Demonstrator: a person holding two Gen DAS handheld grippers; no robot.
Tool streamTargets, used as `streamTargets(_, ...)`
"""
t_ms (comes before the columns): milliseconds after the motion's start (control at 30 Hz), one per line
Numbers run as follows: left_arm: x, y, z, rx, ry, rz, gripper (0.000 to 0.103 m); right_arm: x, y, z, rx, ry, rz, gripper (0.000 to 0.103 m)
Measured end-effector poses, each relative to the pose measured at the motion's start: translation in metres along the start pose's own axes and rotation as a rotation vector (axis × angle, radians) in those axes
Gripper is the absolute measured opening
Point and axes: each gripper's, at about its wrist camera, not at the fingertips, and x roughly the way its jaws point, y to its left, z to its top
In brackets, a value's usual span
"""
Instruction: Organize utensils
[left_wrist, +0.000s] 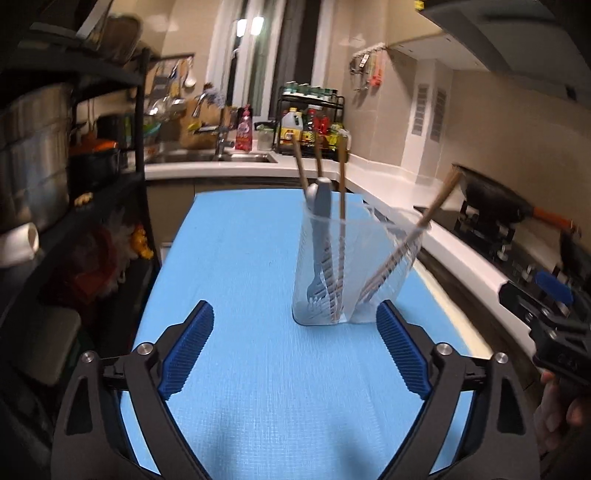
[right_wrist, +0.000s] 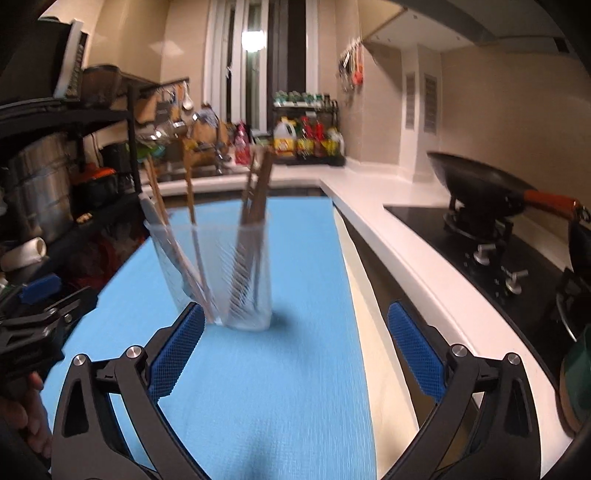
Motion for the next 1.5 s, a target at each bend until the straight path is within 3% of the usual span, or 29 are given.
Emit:
streamTargets(67, 0.0, -0.006, -0.005, 0.046, -0.015, 0.002, 0.095, 0.003, -0.002, -0.001, -0.002, 0.007, -0.009, 0.098)
streamTargets(367, 0.006, -0.002, -0.006, -0.024, 0.008, 0.017, 0.095, 0.008, -0.003, -0.009, 0.002, 0.009, -0.027, 0.098)
streamTargets(1500, 0.009, -0.008, -0.013, -0.017, 0.014, 0.005, 0.095, 0.006, 0.005, -0.015, -0.034, -0.008, -0.036, 0.098)
